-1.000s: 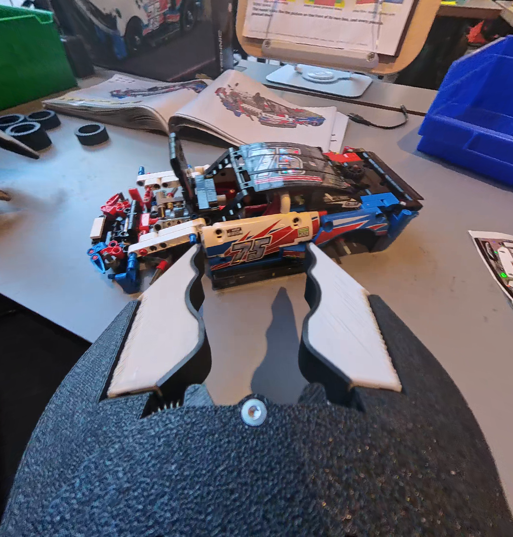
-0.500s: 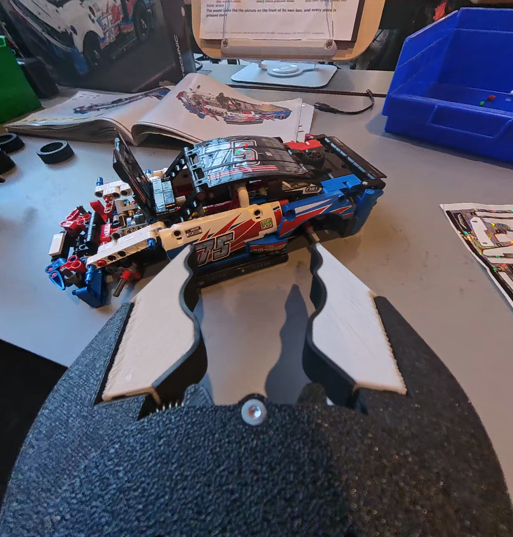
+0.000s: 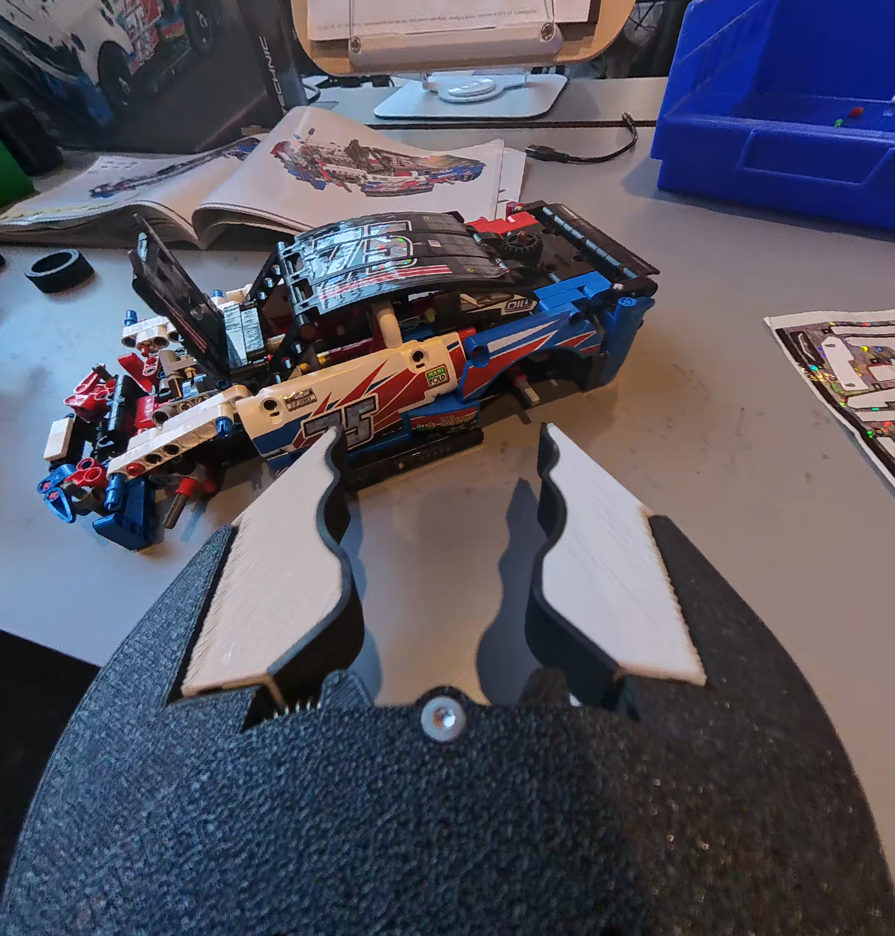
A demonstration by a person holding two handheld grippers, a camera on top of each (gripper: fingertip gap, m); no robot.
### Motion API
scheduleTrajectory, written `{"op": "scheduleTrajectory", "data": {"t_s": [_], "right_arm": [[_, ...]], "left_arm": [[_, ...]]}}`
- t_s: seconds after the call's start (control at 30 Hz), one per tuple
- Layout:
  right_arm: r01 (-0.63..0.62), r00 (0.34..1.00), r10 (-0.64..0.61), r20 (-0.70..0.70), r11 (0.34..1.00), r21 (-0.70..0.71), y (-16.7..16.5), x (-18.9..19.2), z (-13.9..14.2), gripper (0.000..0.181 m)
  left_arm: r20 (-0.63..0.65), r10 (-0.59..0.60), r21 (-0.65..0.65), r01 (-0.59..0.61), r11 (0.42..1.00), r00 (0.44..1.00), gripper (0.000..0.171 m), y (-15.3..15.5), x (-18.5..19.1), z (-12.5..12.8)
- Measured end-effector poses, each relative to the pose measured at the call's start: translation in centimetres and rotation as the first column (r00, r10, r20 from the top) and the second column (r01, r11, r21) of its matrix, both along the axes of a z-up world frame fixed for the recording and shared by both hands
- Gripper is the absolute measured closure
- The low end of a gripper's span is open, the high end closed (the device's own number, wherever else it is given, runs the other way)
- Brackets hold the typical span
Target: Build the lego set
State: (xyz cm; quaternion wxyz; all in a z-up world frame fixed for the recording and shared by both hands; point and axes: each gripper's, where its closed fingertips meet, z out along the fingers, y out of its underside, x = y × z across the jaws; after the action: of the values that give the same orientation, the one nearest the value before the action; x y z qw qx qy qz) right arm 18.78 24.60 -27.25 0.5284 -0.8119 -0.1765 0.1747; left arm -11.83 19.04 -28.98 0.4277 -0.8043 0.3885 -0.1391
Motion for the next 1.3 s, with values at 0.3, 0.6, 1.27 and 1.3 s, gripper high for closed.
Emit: {"op": "scheduleTrajectory", "data": {"t_s": [0.3, 0.6, 1.27, 1.3], "right_arm": [[0.029, 1.0, -0.029, -0.007, 1.0, -0.011, 1.2, 0.5, 0.5, 0.106], [0.02, 1.0, -0.019, 0.009, 0.988, -0.156, 1.6, 0.5, -1.9, 0.106], [0.065, 0.998, -0.067, -0.01, 0.983, -0.17, 4.3, 0.9, -0.4, 0.098], [0.065, 0.997, -0.072, -0.032, 0.979, -0.193, 4.5, 1.0, -0.6, 0.095]], "left_arm": [[0.125, 0.136, 0.003, -0.137, 0.991, 0.983, 0.096, 4.2, 0.2, 1.8], [0.114, 0.045, -0.013, -0.043, 0.999, 0.993, 0.097, 12.8, 4.1, 5.4], [0.431, -0.177, 0.101, 0.147, 0.984, 0.885, 0.083, 2.7, -1.1, 6.4], [0.459, -0.161, 0.064, 0.148, 0.987, 0.874, 0.082, 2.6, -1.6, 6.1]]}}
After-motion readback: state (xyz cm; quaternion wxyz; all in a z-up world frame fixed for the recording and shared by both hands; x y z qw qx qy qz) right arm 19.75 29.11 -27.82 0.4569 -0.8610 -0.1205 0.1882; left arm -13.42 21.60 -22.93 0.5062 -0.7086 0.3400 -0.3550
